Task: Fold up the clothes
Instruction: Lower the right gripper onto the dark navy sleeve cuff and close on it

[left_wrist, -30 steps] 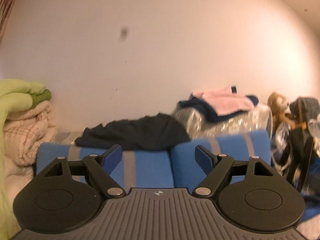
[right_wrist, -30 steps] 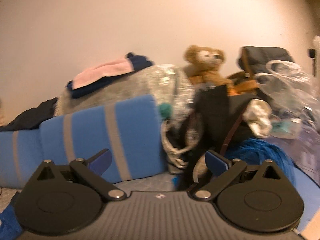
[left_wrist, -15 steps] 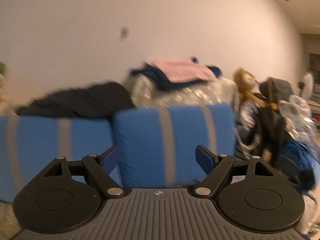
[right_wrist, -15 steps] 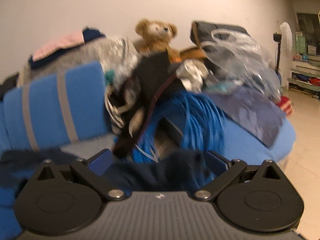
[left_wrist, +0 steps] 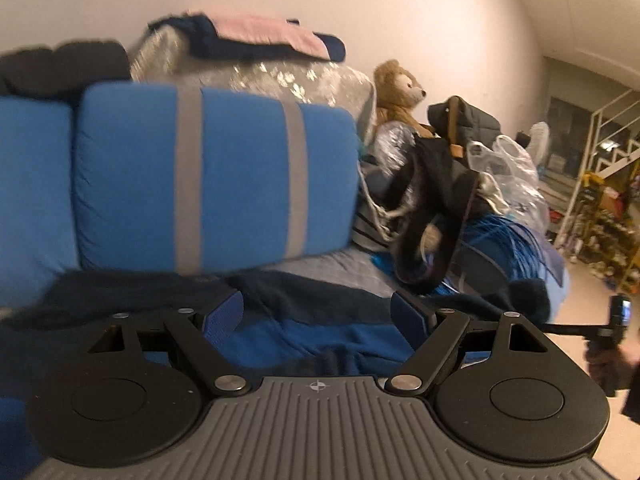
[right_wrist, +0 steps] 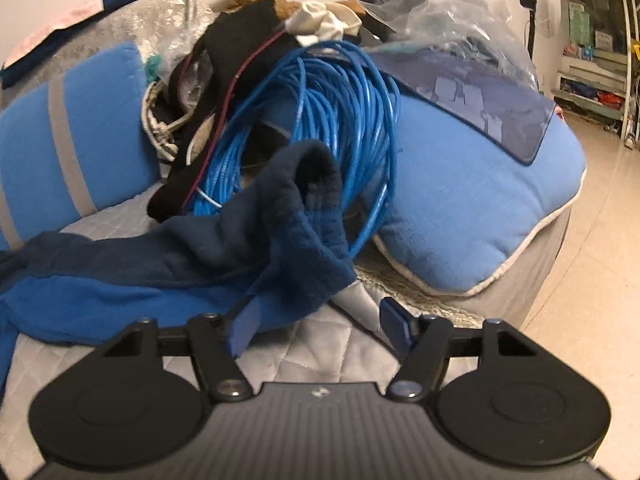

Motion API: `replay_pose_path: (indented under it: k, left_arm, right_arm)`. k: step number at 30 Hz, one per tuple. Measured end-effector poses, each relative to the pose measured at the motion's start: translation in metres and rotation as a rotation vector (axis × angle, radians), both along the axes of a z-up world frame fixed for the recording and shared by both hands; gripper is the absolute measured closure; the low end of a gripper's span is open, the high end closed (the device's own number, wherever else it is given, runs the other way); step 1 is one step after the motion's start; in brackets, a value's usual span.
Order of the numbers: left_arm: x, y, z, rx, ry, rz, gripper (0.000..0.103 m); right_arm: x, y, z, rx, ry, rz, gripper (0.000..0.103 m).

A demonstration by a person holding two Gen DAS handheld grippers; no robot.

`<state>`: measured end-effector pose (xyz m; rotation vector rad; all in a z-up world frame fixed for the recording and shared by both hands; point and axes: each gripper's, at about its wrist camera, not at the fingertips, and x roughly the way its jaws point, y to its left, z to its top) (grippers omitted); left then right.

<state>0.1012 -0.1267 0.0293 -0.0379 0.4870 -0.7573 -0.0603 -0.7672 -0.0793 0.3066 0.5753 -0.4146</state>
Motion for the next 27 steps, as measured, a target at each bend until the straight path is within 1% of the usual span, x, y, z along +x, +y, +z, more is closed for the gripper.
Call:
replay_pose_path:
  k: [4,6,7,9,10,11,12,15,18,22,27]
  left_arm:
    - [0.003,-0.001,-0.022,-0.012,0.038,-0.013,0.022]
    - [0.006,0.004,-0.031,-0.034,0.063,-0.008,0.022]
    - [0.008,0.007,-0.035,-0.048,0.074,-0.004,0.022]
    - [0.011,0.014,-0.042,-0.079,0.094,0.007,0.022]
    - [0.012,0.018,-0.046,-0.096,0.103,0.015,0.022]
    - [0.014,0.022,-0.049,-0.104,0.114,0.028,0.022]
    - [0.016,0.026,-0.051,-0.110,0.125,0.042,0.022]
    - [0.020,0.036,-0.053,-0.125,0.135,0.093,0.022]
    - [0.022,0.046,-0.053,-0.181,0.154,0.119,0.022]
    - [0.024,0.050,-0.055,-0.182,0.167,0.154,0.022]
    - [0.023,0.045,-0.055,-0.162,0.152,0.152,0.022]
  right_arm:
    - [0.016,-0.007,-0.007,0.012,-0.041,-0.007,0.037]
    - [0.021,-0.009,-0.011,0.021,-0.065,-0.009,0.044]
    - [0.023,-0.010,-0.012,0.039,-0.068,-0.009,0.053]
    - [0.024,-0.008,-0.011,0.042,-0.067,-0.021,0.059]
    - [0.024,-0.007,-0.009,0.039,-0.065,-0.024,0.067]
    - [0.024,-0.006,-0.007,0.033,-0.059,-0.023,0.071]
    - [0.023,-0.003,-0.004,0.022,-0.052,-0.018,0.072]
    - [0.023,0.009,0.009,-0.030,-0.022,0.024,0.075]
    - [0.024,0.023,0.026,-0.073,-0.006,0.069,0.077]
    - [0.033,0.043,0.054,-0.096,0.002,0.130,0.082]
    - [0.055,0.070,0.089,-0.125,0.002,0.208,0.087]
